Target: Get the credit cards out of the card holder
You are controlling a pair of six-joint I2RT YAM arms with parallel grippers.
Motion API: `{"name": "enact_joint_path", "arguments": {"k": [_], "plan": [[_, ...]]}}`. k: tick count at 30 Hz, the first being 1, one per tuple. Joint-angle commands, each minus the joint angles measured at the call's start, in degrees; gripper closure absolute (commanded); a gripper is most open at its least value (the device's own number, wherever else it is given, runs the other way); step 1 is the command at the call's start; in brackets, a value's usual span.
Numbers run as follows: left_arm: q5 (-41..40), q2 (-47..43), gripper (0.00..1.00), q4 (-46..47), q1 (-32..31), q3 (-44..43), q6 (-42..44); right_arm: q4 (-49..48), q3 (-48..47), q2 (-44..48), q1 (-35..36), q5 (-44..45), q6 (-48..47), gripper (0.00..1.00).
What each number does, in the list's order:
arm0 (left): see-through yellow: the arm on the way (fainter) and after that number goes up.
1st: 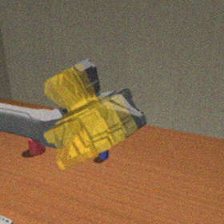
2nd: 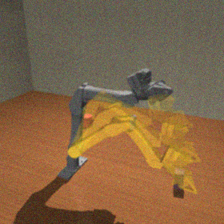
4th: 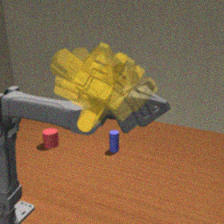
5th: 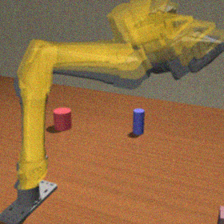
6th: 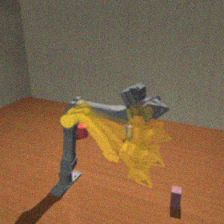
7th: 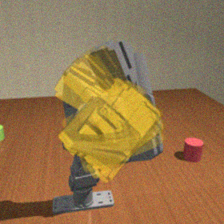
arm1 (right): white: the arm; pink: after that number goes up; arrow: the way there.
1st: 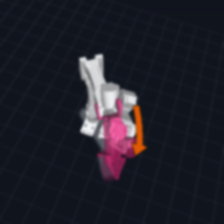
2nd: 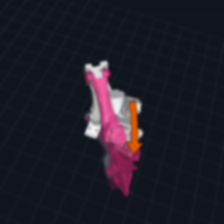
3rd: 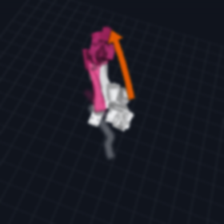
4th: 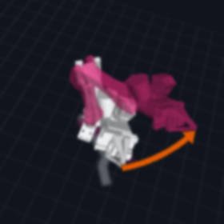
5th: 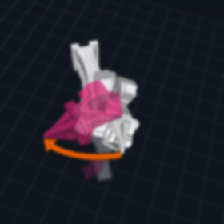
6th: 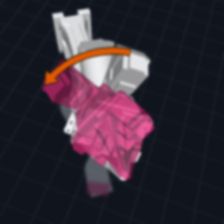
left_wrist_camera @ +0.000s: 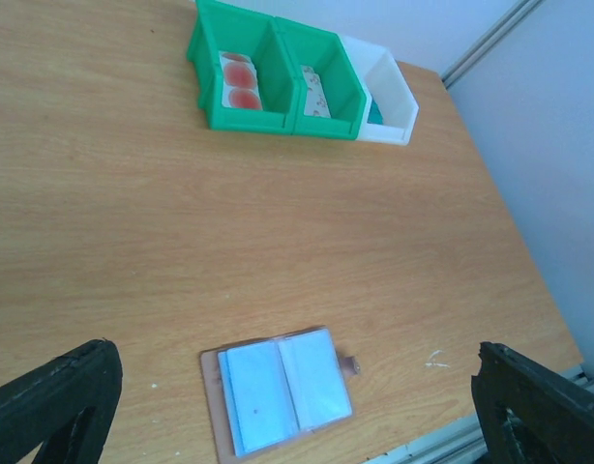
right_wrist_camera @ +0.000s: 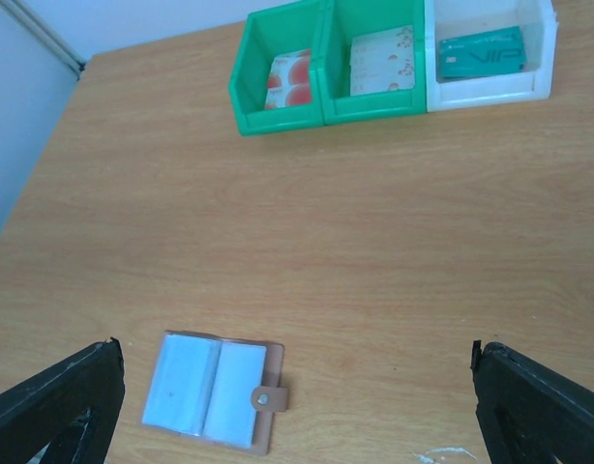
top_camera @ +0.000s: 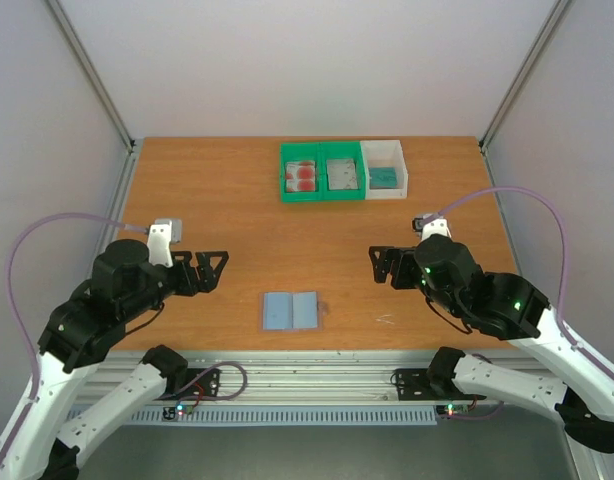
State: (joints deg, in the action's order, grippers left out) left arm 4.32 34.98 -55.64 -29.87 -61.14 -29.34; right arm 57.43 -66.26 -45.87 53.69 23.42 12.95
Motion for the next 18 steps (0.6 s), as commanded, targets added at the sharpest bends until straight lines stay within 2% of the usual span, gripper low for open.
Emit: {"name": "enact_joint_path", "arguments": {"k": [1, 18], "plan": [[-3.90, -3.06, 0.01, 2.44, -0.03, 1.80, 1.72, -0.76, 3.10, 2.20, 0.36, 3.00, 1.63, 0.02], [-0.83, -4.84, 0.01, 6.70, -0.04, 5.69, 0.10, -3.13, 7.61, 7.60, 0.36, 0.68, 3.71, 0.02]]}}
